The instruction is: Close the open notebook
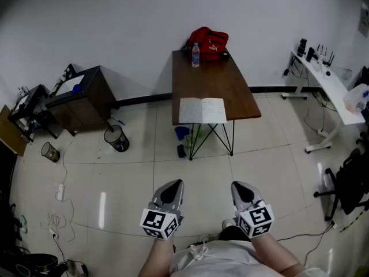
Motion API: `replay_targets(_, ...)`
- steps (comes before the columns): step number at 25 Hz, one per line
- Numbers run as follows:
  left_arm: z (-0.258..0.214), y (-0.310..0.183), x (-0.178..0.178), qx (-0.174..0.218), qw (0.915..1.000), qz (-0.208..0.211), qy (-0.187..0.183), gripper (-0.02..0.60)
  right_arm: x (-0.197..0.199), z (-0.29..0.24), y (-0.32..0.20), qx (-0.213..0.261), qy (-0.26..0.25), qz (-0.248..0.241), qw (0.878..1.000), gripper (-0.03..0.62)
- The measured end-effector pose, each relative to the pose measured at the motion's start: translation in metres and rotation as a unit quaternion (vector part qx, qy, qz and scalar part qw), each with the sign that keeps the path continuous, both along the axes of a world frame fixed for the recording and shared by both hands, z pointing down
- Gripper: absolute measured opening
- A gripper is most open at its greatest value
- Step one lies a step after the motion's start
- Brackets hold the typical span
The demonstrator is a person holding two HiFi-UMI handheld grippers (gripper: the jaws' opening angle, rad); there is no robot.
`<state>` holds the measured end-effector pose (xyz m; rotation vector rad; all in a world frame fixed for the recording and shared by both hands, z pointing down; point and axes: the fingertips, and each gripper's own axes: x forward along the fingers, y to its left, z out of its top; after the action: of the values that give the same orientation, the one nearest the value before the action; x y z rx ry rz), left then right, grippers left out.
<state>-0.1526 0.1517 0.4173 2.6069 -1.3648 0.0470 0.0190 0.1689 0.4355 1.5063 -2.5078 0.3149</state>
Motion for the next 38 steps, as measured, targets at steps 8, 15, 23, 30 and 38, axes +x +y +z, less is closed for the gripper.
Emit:
replay_targets(8, 0.023, -0.034, 0.006, -0.02, 0.9997, -0.011, -0.006, 0.006, 0.006, 0.025, -0.04, -0.02, -0.009, -0.01, 1.0, 0.006)
replay_targets(15, 0.028, -0.123, 0.025, -0.024, 0.9993, -0.028, -0.006, 0.006, 0.025, 0.03, -0.133, -0.018, -0.02, -0.029, 0.999, 0.006)
replay_targets(23, 0.027, -0.247, 0.066, -0.035, 0.9981, -0.05, -0.004, 0.006, 0.07, 0.031, -0.262, -0.029, -0.01, -0.055, 0.998, 0.008)
replay_targets(30, 0.058, -0.305, 0.072, -0.079, 0.9928, -0.087, -0.022, 0.006, 0.085, 0.044, -0.339, -0.049, -0.009, -0.078, 0.996, 0.006)
replay_targets(38, 0.107, -0.35, 0.024, -0.139, 0.9831, -0.116, -0.031, 0.006, 0.048, 0.071, -0.386, -0.073, -0.001, -0.095, 0.993, 0.007)
